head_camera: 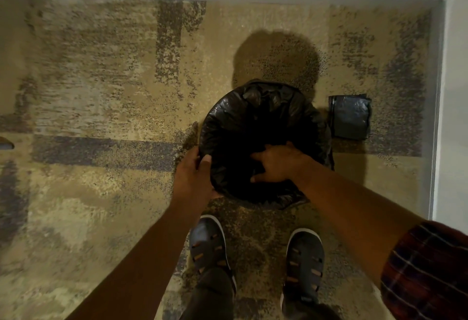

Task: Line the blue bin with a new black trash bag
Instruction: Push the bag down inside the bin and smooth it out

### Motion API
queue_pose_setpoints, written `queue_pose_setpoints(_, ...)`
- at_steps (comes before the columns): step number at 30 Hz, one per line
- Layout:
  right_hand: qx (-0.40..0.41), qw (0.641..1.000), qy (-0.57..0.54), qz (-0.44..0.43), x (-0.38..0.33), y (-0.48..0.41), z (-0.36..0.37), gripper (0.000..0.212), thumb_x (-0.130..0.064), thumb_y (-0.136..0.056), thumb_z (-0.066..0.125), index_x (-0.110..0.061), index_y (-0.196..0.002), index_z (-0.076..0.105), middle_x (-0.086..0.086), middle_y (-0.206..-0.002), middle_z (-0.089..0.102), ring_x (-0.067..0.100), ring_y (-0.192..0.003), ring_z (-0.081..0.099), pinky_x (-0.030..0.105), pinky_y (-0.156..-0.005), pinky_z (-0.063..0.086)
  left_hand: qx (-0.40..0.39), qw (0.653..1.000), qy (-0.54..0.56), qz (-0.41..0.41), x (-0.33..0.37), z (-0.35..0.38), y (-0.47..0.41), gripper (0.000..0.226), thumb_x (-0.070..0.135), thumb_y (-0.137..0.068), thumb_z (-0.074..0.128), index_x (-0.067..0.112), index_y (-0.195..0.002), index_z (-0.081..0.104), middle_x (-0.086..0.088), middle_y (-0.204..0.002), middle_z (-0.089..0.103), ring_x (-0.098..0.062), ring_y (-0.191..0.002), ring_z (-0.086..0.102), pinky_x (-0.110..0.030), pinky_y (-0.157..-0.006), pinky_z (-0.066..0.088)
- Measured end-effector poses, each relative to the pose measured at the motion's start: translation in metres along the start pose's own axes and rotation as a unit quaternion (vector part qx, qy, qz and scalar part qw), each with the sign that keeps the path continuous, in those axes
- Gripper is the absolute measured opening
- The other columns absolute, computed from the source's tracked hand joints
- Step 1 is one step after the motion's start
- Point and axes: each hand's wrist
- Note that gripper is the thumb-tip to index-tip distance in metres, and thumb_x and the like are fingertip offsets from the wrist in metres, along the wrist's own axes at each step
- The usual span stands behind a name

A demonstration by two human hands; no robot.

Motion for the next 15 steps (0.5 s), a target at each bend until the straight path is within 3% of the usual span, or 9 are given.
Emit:
queue_pose_setpoints(3,0.124,0.992,-0.007,-0.028,-0.003,0.022,-0.011,0.055,-0.066,-0.091,0.054,-0.033,-0.134,0.061,0.009,-0.134,0.06,0.038,-0.13,0.055,0.06,-0.109,0.037,0.0,1.0,-0.005,0.005,0.004,0.0,0.002,0.035,0.022,-0.114,0.046,0.051,-0.107,0.065,0.012,-0.118,0.073,-0.017,-0.105,0.075,-0.046,-0.067,0.07)
queue_pose_setpoints(5,0.23,0.972,-0.006,-0.046,-0.008,0.031,-0.015,0.045,-0.059,-0.091,0.054,-0.025,-0.117,0.065,0.008,-0.115,0.063,0.037,-0.113,0.064,0.057,-0.098,0.046,0.003,1.0,-0.006,-0.001,0.006,0.001,0.004,0.032,0.022,-0.114,0.046,0.047,-0.112,0.066,0.01,-0.119,0.072,-0.02,-0.108,0.075,-0.045,-0.067,0.07)
queue_pose_setpoints(6,0.258,0.965,-0.011,-0.048,-0.01,0.033,-0.017,0.047,-0.058,-0.09,0.055,-0.023,-0.12,0.063,0.009,-0.117,0.062,0.037,-0.111,0.064,0.056,-0.095,0.049,0.002,1.0,-0.003,-0.004,0.008,0.001,0.005,0.029,0.022,-0.114,0.046,0.041,-0.119,0.066,0.005,-0.123,0.072,-0.024,-0.112,0.074,-0.048,-0.069,0.07)
queue_pose_setpoints(9,0.192,0.981,-0.028,-0.018,-0.01,0.021,-0.024,0.071,-0.063,-0.087,0.062,-0.027,-0.147,0.047,0.014,-0.143,0.051,0.043,-0.13,0.053,0.06,-0.102,0.047,0.004,1.0,-0.006,-0.023,0.011,0.002,0.007,0.035,0.021,-0.115,0.045,0.023,-0.148,0.058,-0.01,-0.146,0.063,-0.039,-0.129,0.066,-0.064,-0.079,0.067)
queue_pose_setpoints(12,0.103,0.993,-0.052,0.01,-0.001,-0.006,-0.024,0.087,-0.067,-0.086,0.065,-0.033,-0.159,0.032,0.016,-0.161,0.037,0.046,-0.146,0.037,0.066,-0.115,0.035,0.004,1.0,-0.009,-0.017,0.011,0.002,0.006,0.033,0.02,-0.115,0.044,0.022,-0.145,0.059,-0.012,-0.142,0.066,-0.04,-0.124,0.069,-0.063,-0.077,0.067)
queue_pose_setpoints(15,0.065,0.996,-0.059,0.021,0.004,-0.022,-0.019,0.09,-0.068,-0.085,0.064,-0.037,-0.161,0.027,0.014,-0.167,0.03,0.044,-0.152,0.029,0.068,-0.12,0.027,0.0,1.0,-0.001,-0.005,0.007,0.001,0.006,0.031,0.022,-0.115,0.044,0.024,-0.141,0.061,-0.01,-0.137,0.069,-0.036,-0.118,0.073,-0.054,-0.071,0.07)
Point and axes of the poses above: each hand's wrist, its own y-axis away from the middle knuckle, its own z-axis out of the palm, x = y × z
